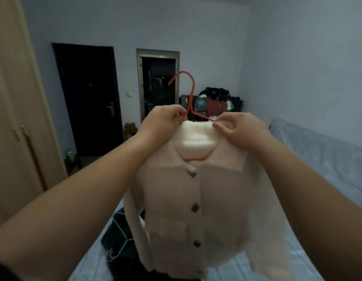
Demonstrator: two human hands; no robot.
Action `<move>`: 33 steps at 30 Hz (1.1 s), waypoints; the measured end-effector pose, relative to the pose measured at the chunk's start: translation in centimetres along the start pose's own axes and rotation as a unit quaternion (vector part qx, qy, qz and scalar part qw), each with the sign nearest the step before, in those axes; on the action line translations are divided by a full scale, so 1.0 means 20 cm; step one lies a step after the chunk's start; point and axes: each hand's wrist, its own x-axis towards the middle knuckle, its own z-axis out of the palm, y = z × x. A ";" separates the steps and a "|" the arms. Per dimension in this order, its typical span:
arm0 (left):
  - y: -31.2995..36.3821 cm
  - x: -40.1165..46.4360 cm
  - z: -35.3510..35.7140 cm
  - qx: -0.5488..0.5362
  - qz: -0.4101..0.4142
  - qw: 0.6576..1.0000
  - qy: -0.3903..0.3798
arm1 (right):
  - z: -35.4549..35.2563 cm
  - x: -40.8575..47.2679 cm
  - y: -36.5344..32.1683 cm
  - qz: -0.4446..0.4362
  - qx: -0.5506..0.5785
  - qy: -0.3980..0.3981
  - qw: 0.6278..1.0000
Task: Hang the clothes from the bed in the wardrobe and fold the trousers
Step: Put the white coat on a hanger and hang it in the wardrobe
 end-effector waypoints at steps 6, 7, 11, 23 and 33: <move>0.20 -0.03 -0.07 0.111 0.036 0.985 0.125 | -0.09 -0.01 0.07 -0.016 0.028 0.001 0.999; 0.23 -0.04 -0.08 0.160 0.038 0.976 0.140 | -0.09 -0.01 0.07 -0.012 0.037 -0.005 0.999; 0.22 -0.10 -0.08 0.298 -0.002 0.941 0.158 | -0.08 -0.04 0.09 -0.031 0.159 -0.068 0.984; 0.26 -0.56 -0.33 0.380 -0.089 0.897 0.208 | 0.02 -0.12 -0.17 -0.213 0.277 -0.199 0.916; 0.36 -1.18 -1.04 0.508 -0.189 0.805 0.240 | 0.01 -0.28 -1.16 -0.388 0.262 -0.126 0.875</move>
